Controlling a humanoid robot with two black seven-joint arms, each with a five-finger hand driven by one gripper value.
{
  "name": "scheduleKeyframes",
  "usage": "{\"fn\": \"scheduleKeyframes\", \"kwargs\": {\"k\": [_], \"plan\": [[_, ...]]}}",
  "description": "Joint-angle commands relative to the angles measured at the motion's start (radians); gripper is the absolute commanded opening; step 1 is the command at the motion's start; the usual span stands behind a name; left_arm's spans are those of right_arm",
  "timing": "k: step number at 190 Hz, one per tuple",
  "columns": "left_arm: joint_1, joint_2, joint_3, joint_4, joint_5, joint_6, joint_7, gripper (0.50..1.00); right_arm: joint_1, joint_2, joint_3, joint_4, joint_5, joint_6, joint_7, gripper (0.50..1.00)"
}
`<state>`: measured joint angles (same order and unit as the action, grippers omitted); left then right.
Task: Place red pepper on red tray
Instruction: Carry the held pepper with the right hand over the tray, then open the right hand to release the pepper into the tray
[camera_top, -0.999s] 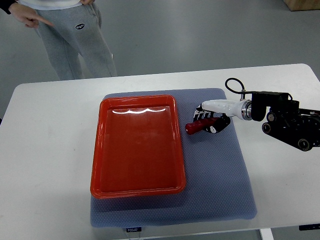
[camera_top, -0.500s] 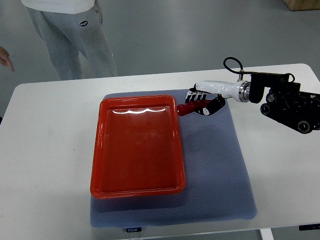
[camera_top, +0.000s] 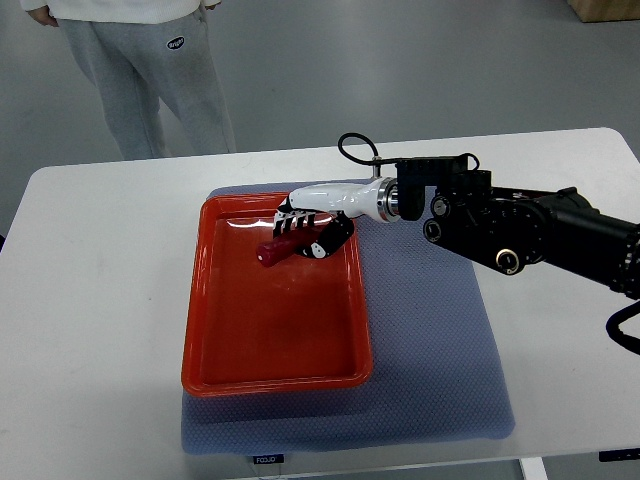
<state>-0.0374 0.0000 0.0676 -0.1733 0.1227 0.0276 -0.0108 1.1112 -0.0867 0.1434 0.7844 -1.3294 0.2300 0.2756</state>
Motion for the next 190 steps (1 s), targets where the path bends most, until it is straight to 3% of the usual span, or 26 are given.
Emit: {"fn": "scheduleKeyframes", "kwargs": {"k": [1, 35, 54, 59, 67, 92, 142, 190], "plan": [[0.001, 0.0, 0.0, 0.0, 0.0, 0.0, 0.0, 1.0, 0.001, 0.042, -0.028, -0.037, 0.004, 0.0, -0.001, 0.5], [0.001, 0.0, 0.0, 0.0, 0.0, 0.0, 0.0, 1.0, -0.01, 0.073, -0.033, -0.053, 0.004, -0.003, -0.001, 0.5], [0.001, 0.0, 0.0, 0.0, 0.0, 0.0, 0.0, 1.0, -0.011, 0.065, -0.033, -0.051, 0.006, -0.004, 0.001, 0.635], [0.001, 0.0, 0.0, 0.0, 0.0, 0.0, 0.0, 1.0, -0.011, 0.061, -0.033, -0.051, 0.006, -0.006, 0.001, 0.719], [0.001, 0.0, 0.0, 0.0, 0.0, 0.0, 0.0, 1.0, -0.013, 0.056, -0.031, -0.051, 0.009, -0.009, 0.001, 0.801], [-0.001, 0.0, 0.0, 0.0, 0.0, 0.0, 0.0, 1.0, -0.013, 0.05, -0.016, -0.051, 0.009, -0.011, 0.002, 0.887], [0.001, 0.0, 0.0, 0.0, 0.0, 0.0, 0.0, 1.0, -0.011, 0.005, 0.041, -0.051, 0.119, 0.015, 0.002, 0.903], [0.001, 0.0, 0.0, 0.0, 0.0, 0.0, 0.0, 1.0, -0.013, -0.077, 0.123, -0.062, 0.545, 0.152, -0.003, 0.903]]}}
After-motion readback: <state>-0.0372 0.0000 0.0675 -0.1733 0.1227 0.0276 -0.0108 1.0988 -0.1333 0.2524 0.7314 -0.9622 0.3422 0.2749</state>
